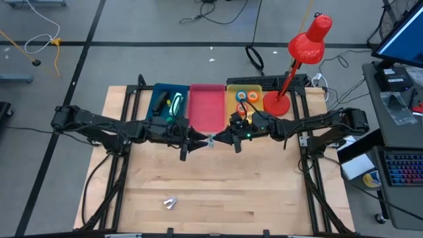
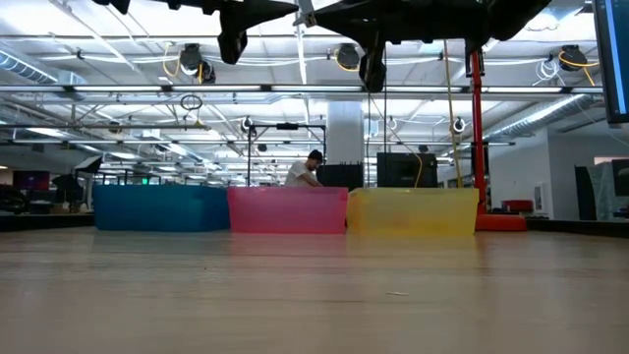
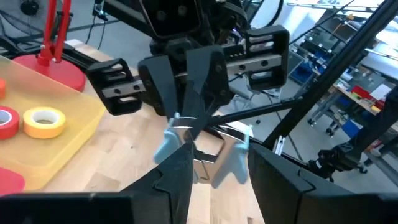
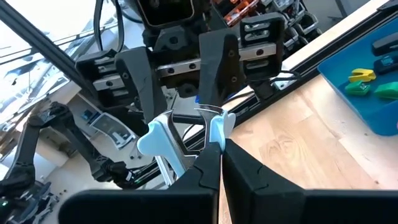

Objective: Pick and place Stapler, Stapler remover, tape
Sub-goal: Put the blue staple remover into the red bin

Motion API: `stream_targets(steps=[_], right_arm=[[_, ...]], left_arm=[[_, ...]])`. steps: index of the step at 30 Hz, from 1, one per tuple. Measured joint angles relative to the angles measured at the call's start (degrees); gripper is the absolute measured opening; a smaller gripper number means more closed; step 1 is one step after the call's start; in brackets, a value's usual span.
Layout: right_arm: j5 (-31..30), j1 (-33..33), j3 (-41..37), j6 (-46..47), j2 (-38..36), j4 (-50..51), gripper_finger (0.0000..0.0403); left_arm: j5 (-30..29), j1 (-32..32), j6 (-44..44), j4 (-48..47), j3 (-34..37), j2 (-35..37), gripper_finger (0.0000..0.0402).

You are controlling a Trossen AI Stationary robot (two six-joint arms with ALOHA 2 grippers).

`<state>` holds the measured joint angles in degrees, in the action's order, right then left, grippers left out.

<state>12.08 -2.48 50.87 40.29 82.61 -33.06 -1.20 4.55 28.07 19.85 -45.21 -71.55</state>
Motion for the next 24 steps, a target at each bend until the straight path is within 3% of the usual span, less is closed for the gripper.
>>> stream_targets(steps=[8, 15, 24], right_arm=[[-0.1, -0.2, 0.0, 0.1, 0.0, 0.1, 0.0000], [-0.2, -0.2, 0.0, 0.0, 0.0, 0.2, 0.0000], [-0.2, -0.2, 0.0, 0.0, 0.0, 0.3, 0.0000]], left_arm=[[1.8, -0.1, 0.1, -0.1, 0.0, 0.0, 0.0142], [2.3, -0.1, -2.3, 1.3, 0.0, 0.0, 0.0019], [4.2, -0.8, -1.5, 1.3, 0.0, 0.0, 0.0007]])
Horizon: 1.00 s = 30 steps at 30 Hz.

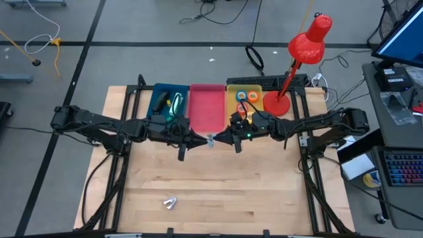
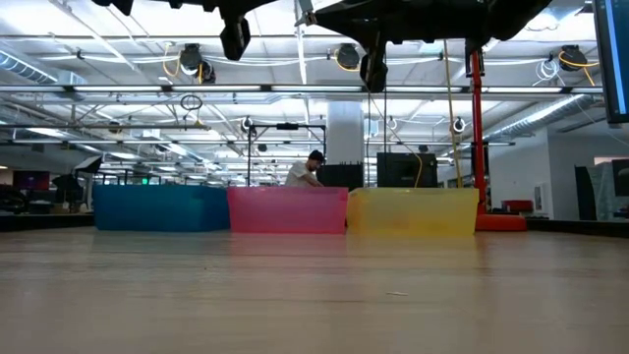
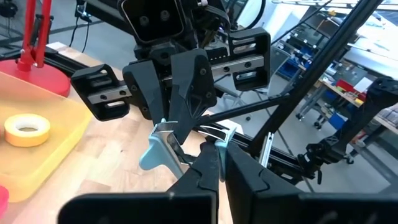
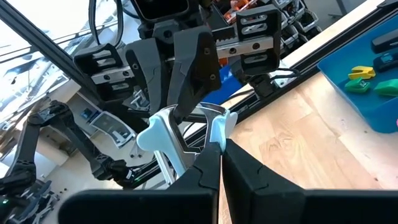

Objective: Pick and place Stapler, Stapler remover, tape
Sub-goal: Put the blue staple remover into the red bin

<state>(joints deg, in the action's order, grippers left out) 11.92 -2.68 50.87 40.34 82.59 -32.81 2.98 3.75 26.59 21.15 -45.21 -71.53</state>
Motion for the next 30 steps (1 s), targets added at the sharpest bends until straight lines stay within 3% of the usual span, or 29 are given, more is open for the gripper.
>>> stream_targets(steps=[10, 23, 30], right_arm=[[-1.2, 0.0, 0.0, -1.2, 0.0, 0.0, 0.0013], [-1.4, -0.4, 0.1, -1.1, 0.1, 0.6, 0.0131], [-1.4, -1.7, 0.1, -1.3, 0.1, 1.1, 0.0165]], left_arm=[[0.0, 0.0, 0.1, -0.1, 0.0, 0.0, 0.0004], [0.4, 0.0, 1.7, -8.2, 0.0, -0.1, 0.0001], [-6.7, -2.2, 1.4, -14.5, 0.0, -0.1, 0.0001]])
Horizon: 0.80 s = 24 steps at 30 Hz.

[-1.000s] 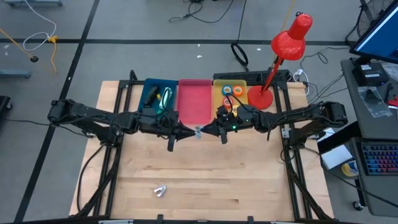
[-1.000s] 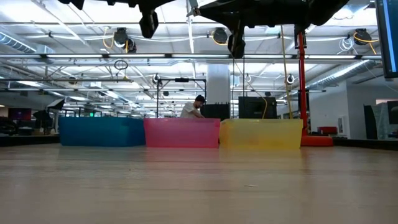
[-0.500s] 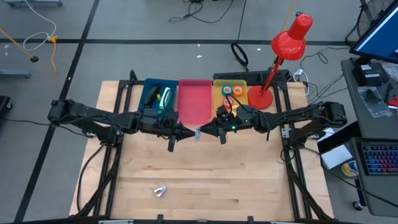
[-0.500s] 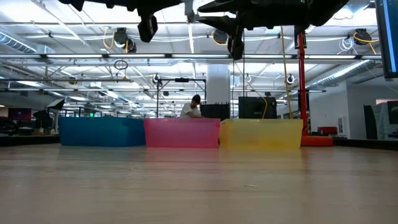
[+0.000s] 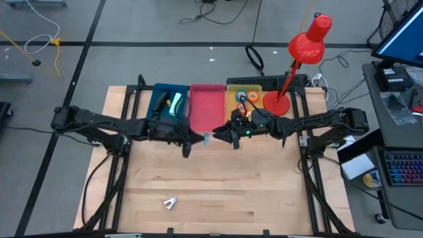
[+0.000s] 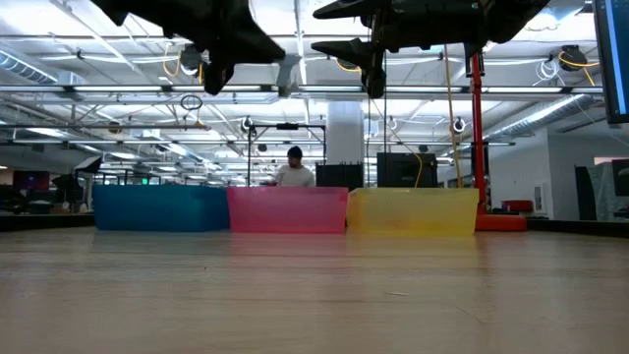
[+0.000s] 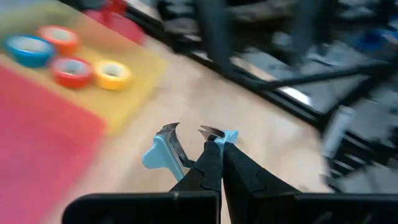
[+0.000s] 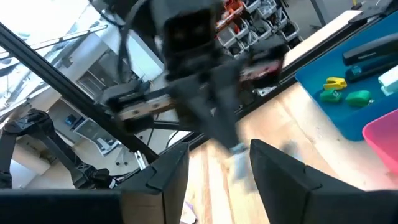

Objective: Pick and place Stapler, Stapler remover, tape
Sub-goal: Put the blue staple remover into the red bin

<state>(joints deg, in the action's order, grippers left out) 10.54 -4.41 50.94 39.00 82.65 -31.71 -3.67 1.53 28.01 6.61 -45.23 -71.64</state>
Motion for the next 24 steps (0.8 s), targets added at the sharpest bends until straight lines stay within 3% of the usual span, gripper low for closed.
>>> stream_targets(steps=[6, 9, 18, 24], right_arm=[[0.1, -0.3, 0.0, -2.1, 0.0, -0.4, 0.0173], [0.2, -0.5, 0.0, -2.1, 0.0, -0.2, 0.0171], [0.2, -0.5, 0.0, -7.1, 0.0, -0.6, 0.0171], [0.2, -0.5, 0.0, -10.6, 0.0, -4.7, 0.0168]], left_arm=[[-7.8, -7.1, -5.7, -0.6, 0.0, 0.0, 0.0001], [-8.6, -12.3, -9.2, -0.4, 0.0, 0.0, 0.0001], [-1.8, -25.2, -16.5, 1.8, -0.9, -7.2, 0.0001], [0.7, -27.6, -25.6, -5.5, -10.2, -18.0, 0.0001]])
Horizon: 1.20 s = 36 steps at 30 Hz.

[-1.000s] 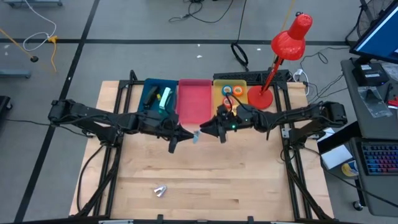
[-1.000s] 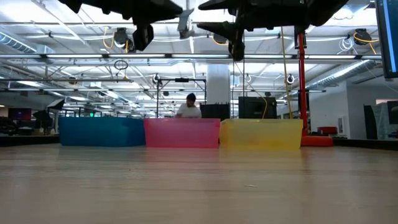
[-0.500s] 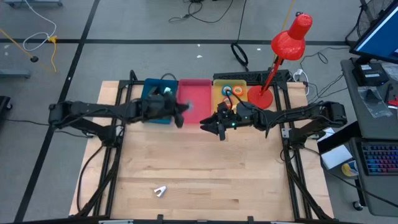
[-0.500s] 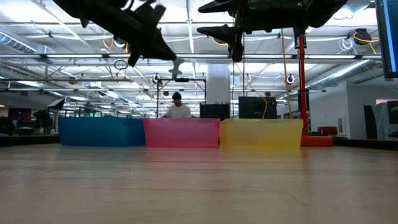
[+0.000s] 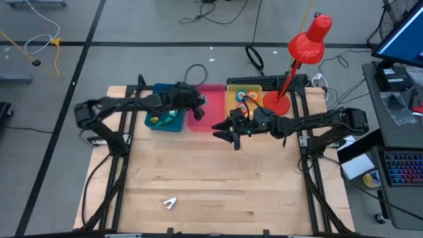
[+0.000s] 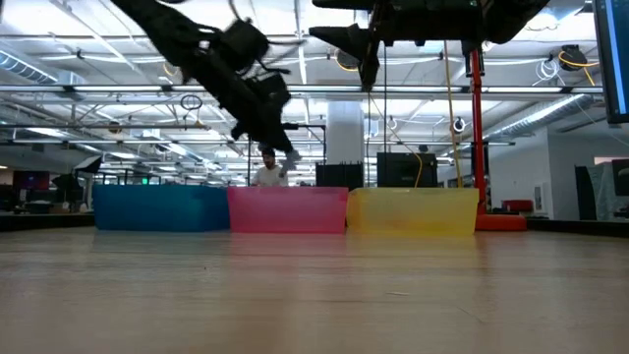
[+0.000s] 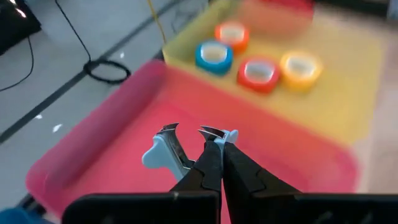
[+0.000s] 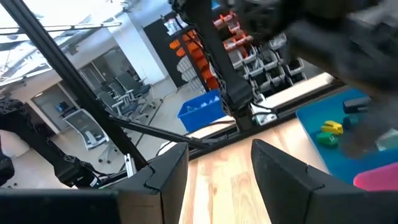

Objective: Pick and place Stapler, Stapler remover, tape
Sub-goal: Put the blue staple remover into the red bin

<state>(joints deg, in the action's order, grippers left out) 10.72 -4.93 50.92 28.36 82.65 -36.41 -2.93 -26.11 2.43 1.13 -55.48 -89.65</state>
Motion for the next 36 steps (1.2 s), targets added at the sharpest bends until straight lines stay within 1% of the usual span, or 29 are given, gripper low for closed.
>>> stream_targets(steps=[3, 7, 10, 14, 19, 27, 30, 33, 36], right_arm=[[0.0, 0.0, 0.0, -0.5, 0.0, -0.7, 0.0169], [0.0, 0.0, 0.0, -0.3, 0.0, -0.7, 0.0171], [0.0, 0.0, 0.0, -0.6, 0.0, -0.7, 0.0169], [0.0, 0.0, 0.0, -0.8, 0.0, -1.2, 0.0168], [0.0, 0.0, 0.0, -0.8, 0.0, -1.6, 0.0171], [0.0, 0.0, 0.0, -0.6, 0.0, -2.3, 0.0167], [0.0, 0.0, 0.0, -0.6, -0.1, -2.4, 0.0170], [0.0, 0.0, 0.0, -0.6, -0.1, -2.4, 0.0171], [0.0, 0.0, 0.0, -0.6, -0.1, -2.4, 0.0169]], left_arm=[[-0.4, -0.9, -6.0, -8.2, -6.7, -5.8, 0.0001], [-3.0, -2.6, -11.5, -17.3, -15.3, -12.1, 0.0000], [-3.3, -4.0, -12.9, -20.3, -19.6, -16.3, 0.0000], [-2.7, -5.1, -14.6, -20.9, -23.7, -20.8, 0.0000], [-2.6, -5.5, -15.5, -21.6, -25.6, -24.5, 0.0000], [-1.9, -6.0, -16.9, -22.0, -25.7, -24.5, 0.0004], [-0.2, -6.2, -16.9, -22.0, -25.8, -25.2, 0.0004], [-0.1, -6.2, -16.3, -23.2, -25.7, -25.9, 0.0005], [0.0, -6.2, -15.3, -21.8, -25.8, -26.1, 0.0008]])
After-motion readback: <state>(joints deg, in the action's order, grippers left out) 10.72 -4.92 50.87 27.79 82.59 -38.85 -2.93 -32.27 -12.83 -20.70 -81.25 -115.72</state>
